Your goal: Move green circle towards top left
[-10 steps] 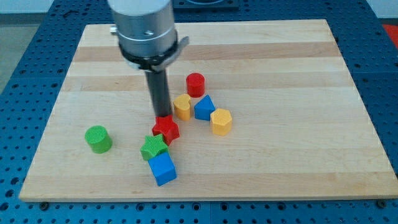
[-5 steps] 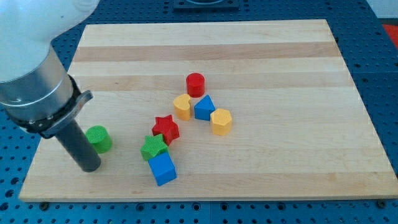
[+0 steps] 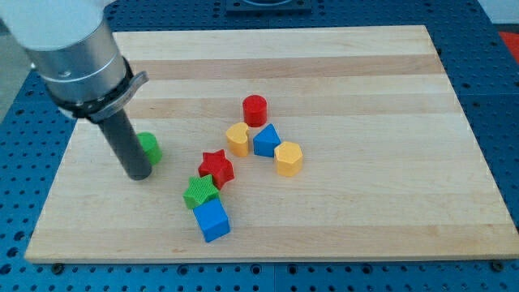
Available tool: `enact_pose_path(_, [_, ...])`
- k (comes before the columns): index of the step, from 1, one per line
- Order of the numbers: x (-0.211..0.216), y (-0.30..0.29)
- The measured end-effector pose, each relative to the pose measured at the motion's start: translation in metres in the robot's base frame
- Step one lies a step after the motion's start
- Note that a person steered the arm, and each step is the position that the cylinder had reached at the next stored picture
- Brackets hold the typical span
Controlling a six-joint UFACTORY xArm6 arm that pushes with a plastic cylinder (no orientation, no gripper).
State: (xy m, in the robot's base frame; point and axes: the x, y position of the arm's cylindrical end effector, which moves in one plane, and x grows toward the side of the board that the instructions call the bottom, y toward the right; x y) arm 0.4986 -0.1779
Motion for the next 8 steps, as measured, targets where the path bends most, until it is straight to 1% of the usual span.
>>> enact_pose_path(5, [-0.119, 0.003])
enact_pose_path(6, [-0.130, 0.000])
enact_pose_path(8, [-0.134, -0.025])
